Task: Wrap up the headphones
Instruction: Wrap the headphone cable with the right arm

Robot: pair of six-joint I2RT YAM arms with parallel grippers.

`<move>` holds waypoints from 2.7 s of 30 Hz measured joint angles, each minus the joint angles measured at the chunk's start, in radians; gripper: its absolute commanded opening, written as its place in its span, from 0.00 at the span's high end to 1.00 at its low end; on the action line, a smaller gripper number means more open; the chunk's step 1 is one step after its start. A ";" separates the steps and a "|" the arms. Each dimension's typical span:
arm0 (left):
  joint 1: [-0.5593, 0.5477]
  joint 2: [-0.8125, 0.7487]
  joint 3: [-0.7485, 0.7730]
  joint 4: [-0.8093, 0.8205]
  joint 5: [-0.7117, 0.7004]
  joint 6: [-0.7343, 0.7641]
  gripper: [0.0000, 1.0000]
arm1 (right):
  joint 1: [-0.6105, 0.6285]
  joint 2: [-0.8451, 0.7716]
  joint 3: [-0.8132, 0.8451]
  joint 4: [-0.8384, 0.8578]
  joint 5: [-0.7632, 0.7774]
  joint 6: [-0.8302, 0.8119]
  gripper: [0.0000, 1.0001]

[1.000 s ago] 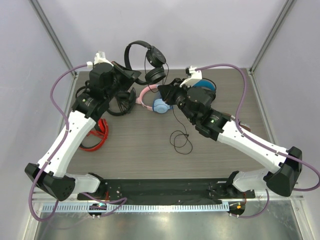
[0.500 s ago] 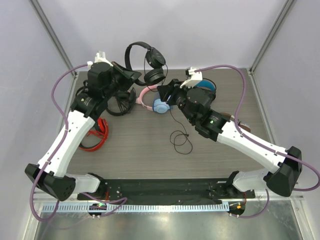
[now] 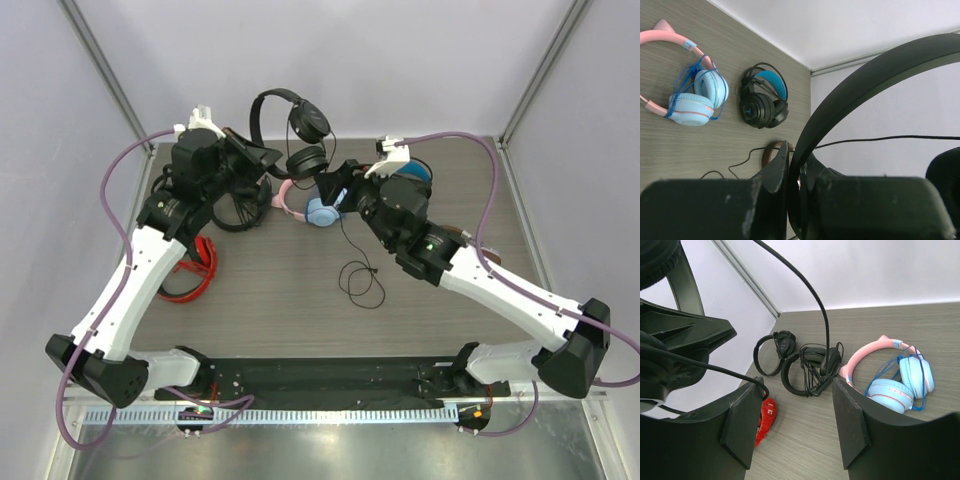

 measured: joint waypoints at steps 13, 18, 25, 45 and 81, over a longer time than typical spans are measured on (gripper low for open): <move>0.012 -0.003 0.000 -0.016 0.020 0.037 1.00 | 0.000 -0.099 -0.063 -0.007 -0.003 0.006 0.35; 0.018 -0.003 0.000 -0.016 0.023 0.042 1.00 | 0.000 -0.122 -0.068 -0.021 -0.011 0.006 0.26; 0.022 -0.003 0.000 -0.016 0.028 0.042 1.00 | 0.000 -0.127 -0.069 -0.031 -0.035 0.005 0.22; 0.042 -0.003 0.000 -0.016 0.048 0.045 1.00 | 0.000 -0.285 -0.166 -0.036 -0.110 0.023 0.15; 0.050 -0.007 0.027 -0.022 0.073 0.042 1.00 | -0.151 0.109 -0.051 0.116 -0.376 -0.212 0.13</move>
